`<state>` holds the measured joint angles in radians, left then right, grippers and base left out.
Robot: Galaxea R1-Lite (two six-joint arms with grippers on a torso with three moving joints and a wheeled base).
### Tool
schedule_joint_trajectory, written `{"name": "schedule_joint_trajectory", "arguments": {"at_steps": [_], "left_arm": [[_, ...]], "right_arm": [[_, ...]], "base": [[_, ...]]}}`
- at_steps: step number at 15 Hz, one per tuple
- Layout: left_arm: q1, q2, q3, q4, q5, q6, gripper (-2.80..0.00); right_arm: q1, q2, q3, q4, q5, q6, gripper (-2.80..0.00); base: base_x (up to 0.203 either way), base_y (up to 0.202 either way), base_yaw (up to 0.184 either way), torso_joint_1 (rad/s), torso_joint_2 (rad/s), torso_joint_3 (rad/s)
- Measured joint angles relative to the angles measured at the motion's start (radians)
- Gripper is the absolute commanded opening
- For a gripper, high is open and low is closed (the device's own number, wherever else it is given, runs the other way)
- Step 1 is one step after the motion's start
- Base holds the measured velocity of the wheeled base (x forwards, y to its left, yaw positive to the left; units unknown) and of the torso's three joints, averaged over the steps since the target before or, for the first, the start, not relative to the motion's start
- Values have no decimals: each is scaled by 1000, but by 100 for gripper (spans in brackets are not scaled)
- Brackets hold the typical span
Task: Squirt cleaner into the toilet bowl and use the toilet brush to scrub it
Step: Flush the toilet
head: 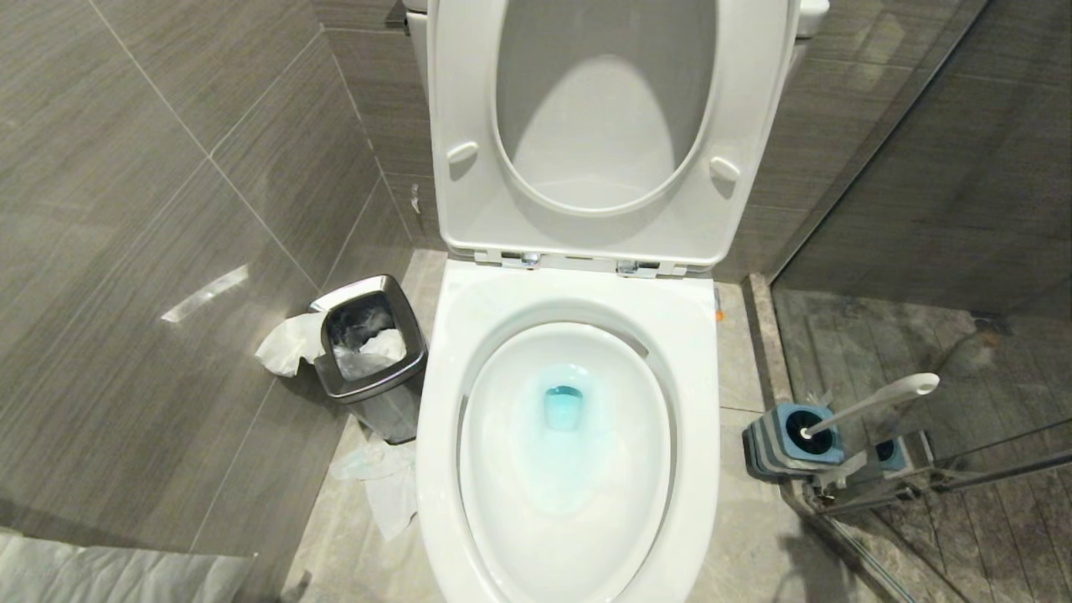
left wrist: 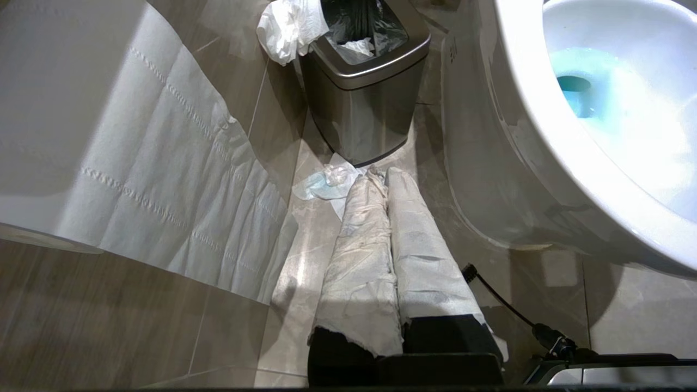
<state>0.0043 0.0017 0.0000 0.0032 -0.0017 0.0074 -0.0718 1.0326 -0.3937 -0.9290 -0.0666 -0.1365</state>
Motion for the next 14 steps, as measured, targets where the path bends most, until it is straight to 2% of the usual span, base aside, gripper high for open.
{"name": "schedule_joint_trajectory", "arguments": {"at_steps": [3, 14], "left_arm": [[0, 0, 0, 0, 0, 1, -280], [0, 0, 0, 0, 0, 0, -280]], "right_arm": [[2, -117, -68, 202, 26, -4, -280], [35, -520, -181, 728, 31, -31, -280]], "base": [[0, 0, 0, 0, 0, 0], [0, 0, 0, 0, 0, 0]]}}
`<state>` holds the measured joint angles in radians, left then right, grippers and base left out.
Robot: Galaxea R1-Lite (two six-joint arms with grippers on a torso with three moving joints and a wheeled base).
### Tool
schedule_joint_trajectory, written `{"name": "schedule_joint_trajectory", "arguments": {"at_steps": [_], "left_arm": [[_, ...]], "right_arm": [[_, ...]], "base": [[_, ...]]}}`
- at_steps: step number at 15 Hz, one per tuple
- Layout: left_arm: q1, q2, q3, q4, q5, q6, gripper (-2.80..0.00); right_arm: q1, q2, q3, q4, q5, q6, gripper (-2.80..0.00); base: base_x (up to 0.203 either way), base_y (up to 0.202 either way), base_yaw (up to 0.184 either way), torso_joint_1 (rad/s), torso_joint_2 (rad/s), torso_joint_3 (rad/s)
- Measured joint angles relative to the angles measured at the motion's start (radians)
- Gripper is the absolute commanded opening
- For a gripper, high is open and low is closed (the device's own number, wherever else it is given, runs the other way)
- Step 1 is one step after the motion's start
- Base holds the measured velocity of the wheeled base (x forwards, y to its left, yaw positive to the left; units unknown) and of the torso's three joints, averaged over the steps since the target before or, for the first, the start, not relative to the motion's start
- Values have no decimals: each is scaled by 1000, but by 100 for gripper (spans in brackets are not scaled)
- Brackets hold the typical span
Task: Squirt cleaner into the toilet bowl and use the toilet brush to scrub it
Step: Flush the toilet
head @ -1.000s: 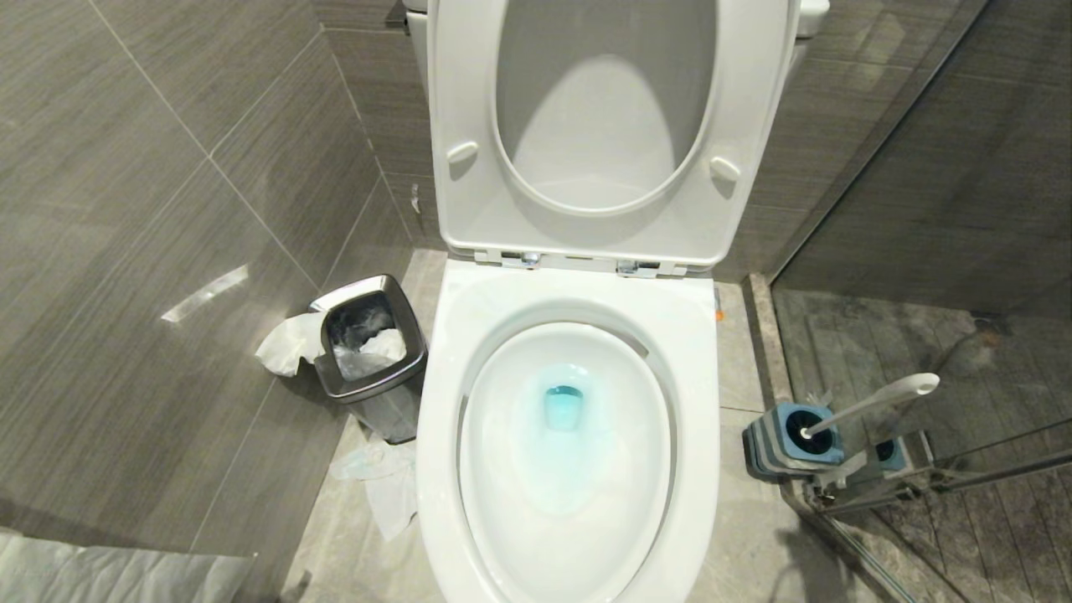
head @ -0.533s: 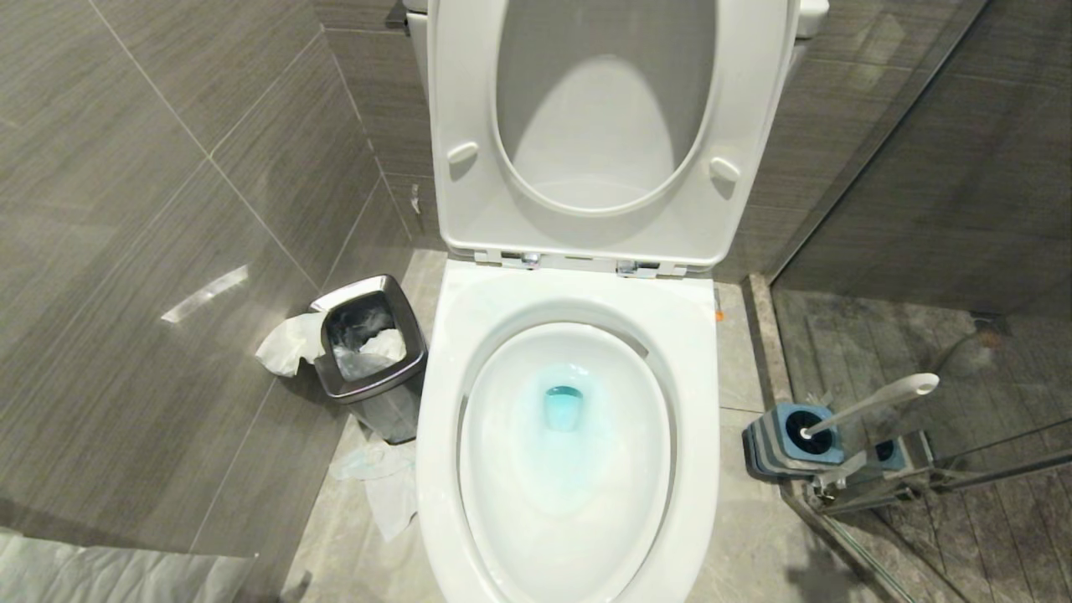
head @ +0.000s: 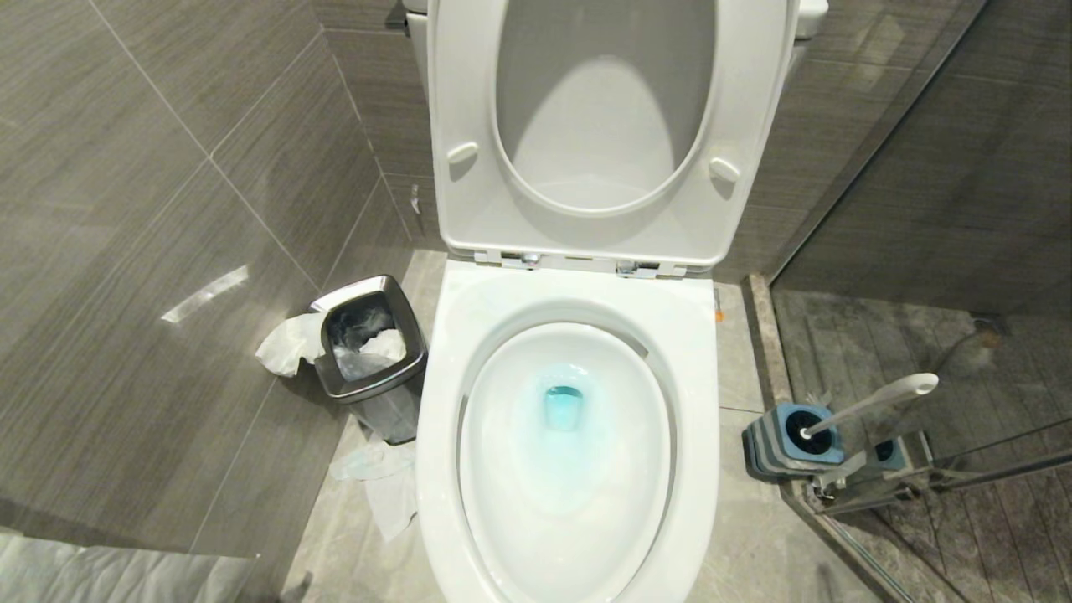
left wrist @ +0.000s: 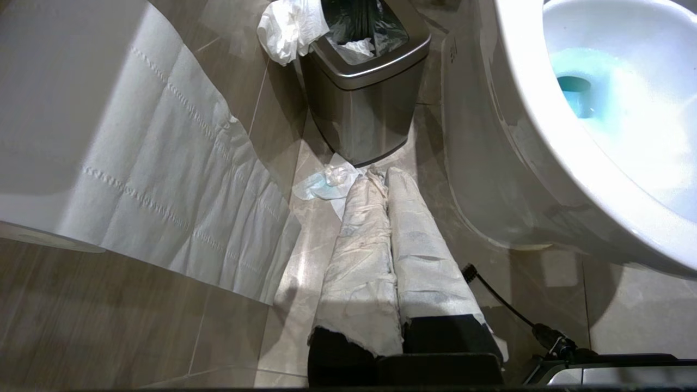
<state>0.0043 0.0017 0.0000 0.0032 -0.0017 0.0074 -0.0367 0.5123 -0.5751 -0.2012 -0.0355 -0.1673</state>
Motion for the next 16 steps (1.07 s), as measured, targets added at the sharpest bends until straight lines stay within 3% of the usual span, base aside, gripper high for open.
{"name": "schedule_joint_trajectory", "arguments": {"at_steps": [3, 9, 13, 16], "left_arm": [[0, 0, 0, 0, 0, 0, -280], [0, 0, 0, 0, 0, 0, -280], [0, 0, 0, 0, 1, 0, -280], [0, 0, 0, 0, 0, 0, -280]], "right_arm": [[5, -108, -27, 122, 36, -10, -280], [15, -268, -83, 174, 116, -20, -280], [31, -343, -126, 209, 118, -20, -280], [33, -419, -149, 314, 118, -20, -280]], "base": [[0, 0, 0, 0, 0, 0], [0, 0, 0, 0, 0, 0], [0, 0, 0, 0, 0, 0], [0, 0, 0, 0, 0, 0]]}}
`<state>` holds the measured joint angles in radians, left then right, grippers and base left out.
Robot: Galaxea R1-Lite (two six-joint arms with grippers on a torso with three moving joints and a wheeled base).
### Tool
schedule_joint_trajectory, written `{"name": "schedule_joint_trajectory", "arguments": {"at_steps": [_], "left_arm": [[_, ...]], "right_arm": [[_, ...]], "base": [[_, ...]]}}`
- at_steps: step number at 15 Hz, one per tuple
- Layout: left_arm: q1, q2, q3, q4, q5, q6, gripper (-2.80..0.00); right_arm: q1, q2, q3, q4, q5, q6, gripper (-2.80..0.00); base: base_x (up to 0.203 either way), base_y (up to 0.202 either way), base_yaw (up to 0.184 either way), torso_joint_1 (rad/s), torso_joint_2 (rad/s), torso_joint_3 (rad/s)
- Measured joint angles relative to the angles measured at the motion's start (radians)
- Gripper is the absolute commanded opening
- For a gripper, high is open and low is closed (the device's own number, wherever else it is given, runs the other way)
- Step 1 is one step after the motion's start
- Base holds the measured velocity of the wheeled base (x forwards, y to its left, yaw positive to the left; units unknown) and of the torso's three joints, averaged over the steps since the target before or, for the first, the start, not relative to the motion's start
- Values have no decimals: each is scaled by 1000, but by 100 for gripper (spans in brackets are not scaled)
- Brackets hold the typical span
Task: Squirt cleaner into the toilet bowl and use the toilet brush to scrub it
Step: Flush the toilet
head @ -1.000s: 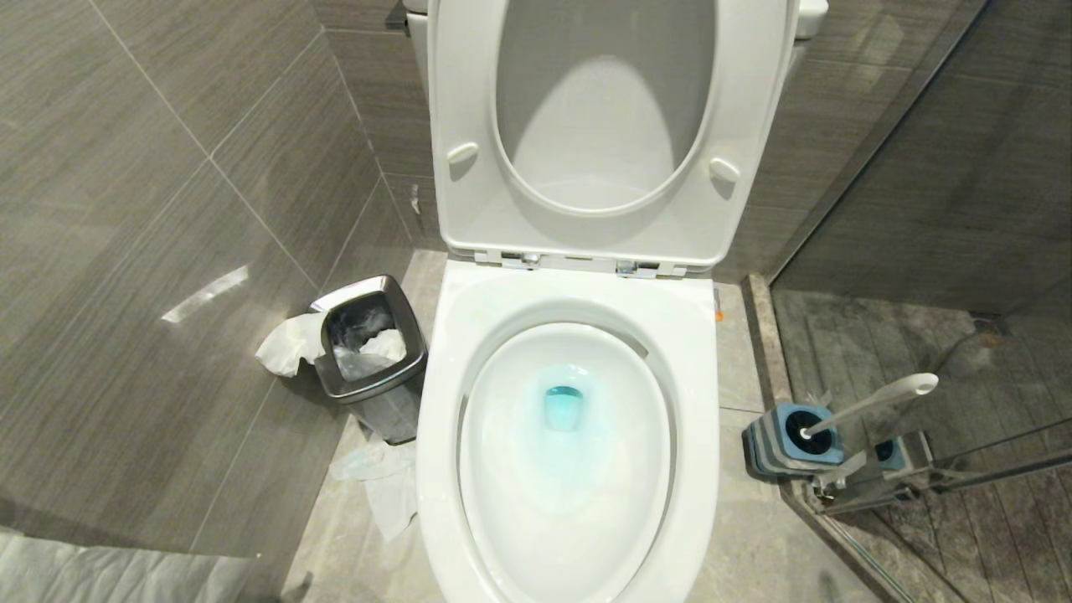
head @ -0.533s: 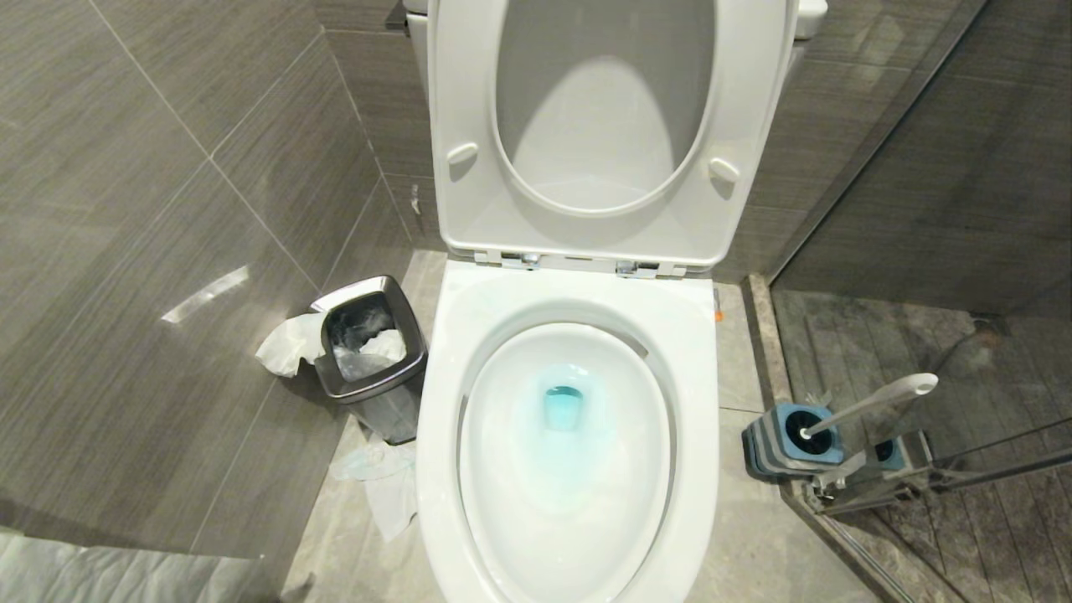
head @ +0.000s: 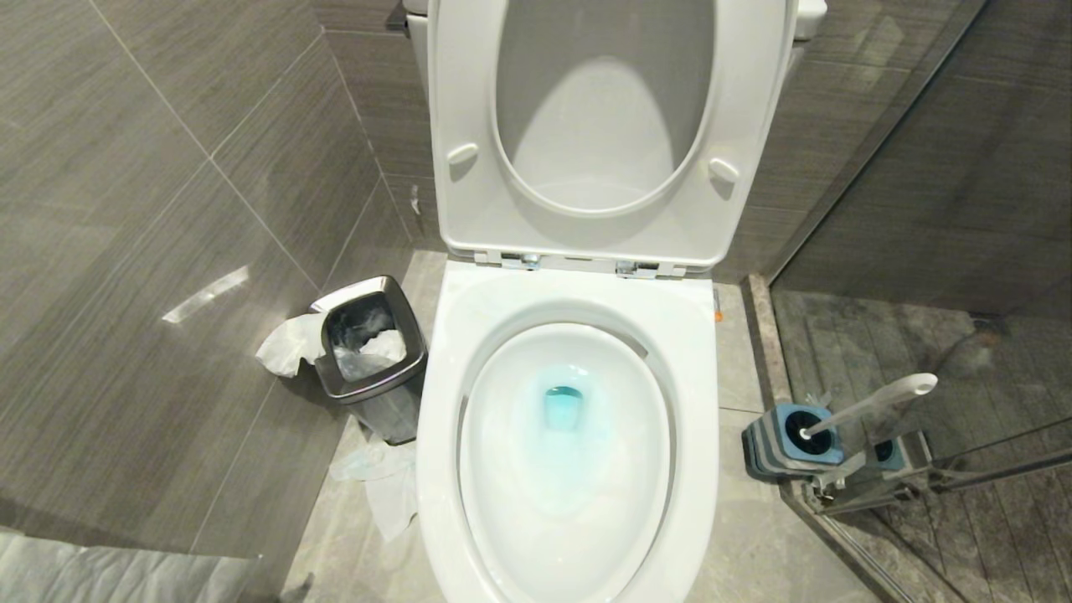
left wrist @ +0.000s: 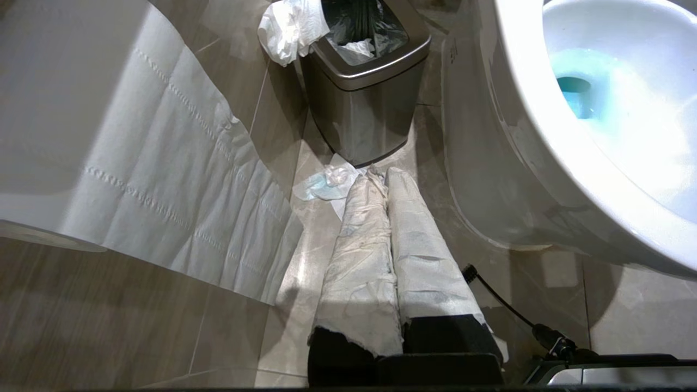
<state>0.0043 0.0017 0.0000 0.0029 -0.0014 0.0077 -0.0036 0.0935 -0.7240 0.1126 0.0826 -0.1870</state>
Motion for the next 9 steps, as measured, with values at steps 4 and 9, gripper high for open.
{"name": "schedule_joint_trajectory", "arguments": {"at_steps": [4, 9], "left_arm": [[0, 0, 0, 0, 0, 0, -280], [0, 0, 0, 0, 0, -1, -280]], "right_arm": [[2, -77, 21, 96, 1, 11, -280], [2, -94, 243, 85, 1, 69, -280]], "base": [[0, 0, 0, 0, 0, 0], [0, 0, 0, 0, 0, 0]]}}
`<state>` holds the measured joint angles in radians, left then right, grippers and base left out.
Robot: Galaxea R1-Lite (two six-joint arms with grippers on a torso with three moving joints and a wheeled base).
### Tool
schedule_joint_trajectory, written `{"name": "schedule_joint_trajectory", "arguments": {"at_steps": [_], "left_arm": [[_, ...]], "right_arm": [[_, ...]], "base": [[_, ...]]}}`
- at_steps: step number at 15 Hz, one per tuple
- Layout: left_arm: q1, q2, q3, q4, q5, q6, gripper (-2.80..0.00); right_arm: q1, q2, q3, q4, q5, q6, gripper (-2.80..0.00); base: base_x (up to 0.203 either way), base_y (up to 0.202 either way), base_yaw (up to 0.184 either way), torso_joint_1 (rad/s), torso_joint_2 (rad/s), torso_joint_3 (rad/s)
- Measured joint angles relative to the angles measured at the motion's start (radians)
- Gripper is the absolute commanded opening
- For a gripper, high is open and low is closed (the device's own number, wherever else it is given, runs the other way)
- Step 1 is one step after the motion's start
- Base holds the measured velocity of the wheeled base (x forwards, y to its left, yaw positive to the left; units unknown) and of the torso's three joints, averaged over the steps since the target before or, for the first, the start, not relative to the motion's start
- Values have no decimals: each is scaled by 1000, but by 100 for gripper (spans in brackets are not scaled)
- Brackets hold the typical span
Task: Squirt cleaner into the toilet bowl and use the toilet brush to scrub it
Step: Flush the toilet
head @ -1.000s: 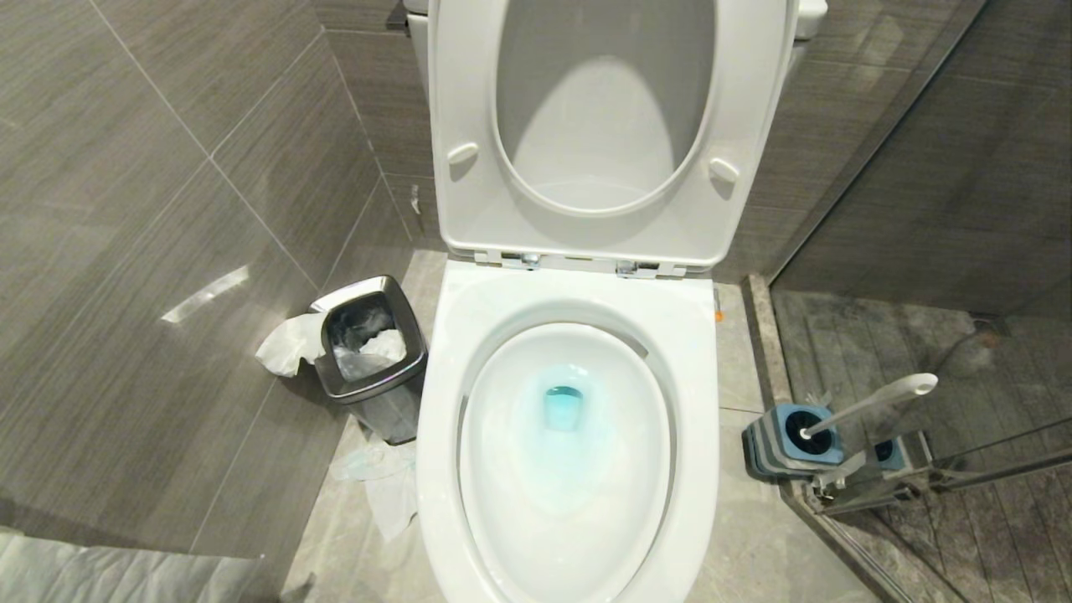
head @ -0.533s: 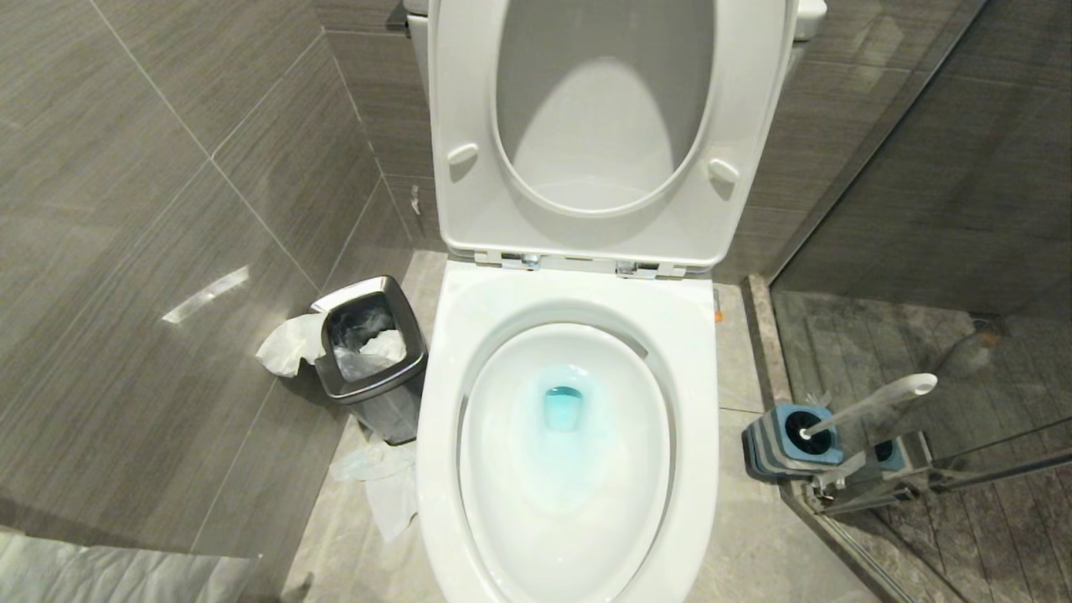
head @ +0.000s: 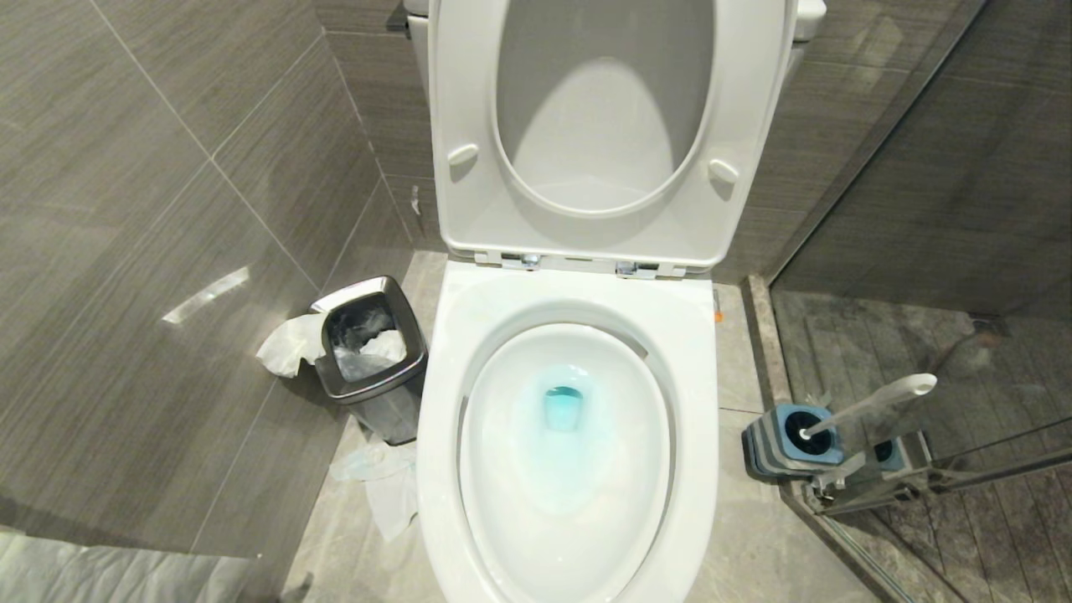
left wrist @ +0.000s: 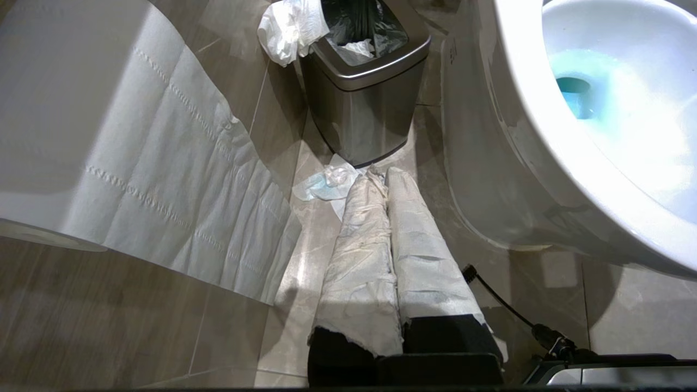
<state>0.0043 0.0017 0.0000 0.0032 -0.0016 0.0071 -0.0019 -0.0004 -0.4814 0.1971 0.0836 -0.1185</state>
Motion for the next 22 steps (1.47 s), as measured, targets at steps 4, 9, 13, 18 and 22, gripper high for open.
{"name": "schedule_joint_trajectory", "arguments": {"at_steps": [4, 9, 13, 18, 22], "left_arm": [[0, 0, 0, 0, 0, 1, -280], [0, 0, 0, 0, 0, 0, -280], [0, 0, 0, 0, 0, -1, -280], [0, 0, 0, 0, 0, -1, -280], [0, 0, 0, 0, 0, -1, -280]], "right_arm": [[0, -1, 276, -175, 0, 15, -280], [0, -1, 468, -295, -13, 9, -280], [0, -1, 478, -217, -71, 6, -280], [0, -1, 481, -189, -76, 88, -280], [0, -1, 480, -193, -76, 78, -280]], "base": [[0, 0, 0, 0, 0, 0], [0, 0, 0, 0, 0, 0], [0, 0, 0, 0, 0, 0], [0, 0, 0, 0, 0, 0], [0, 0, 0, 0, 0, 0]]}}
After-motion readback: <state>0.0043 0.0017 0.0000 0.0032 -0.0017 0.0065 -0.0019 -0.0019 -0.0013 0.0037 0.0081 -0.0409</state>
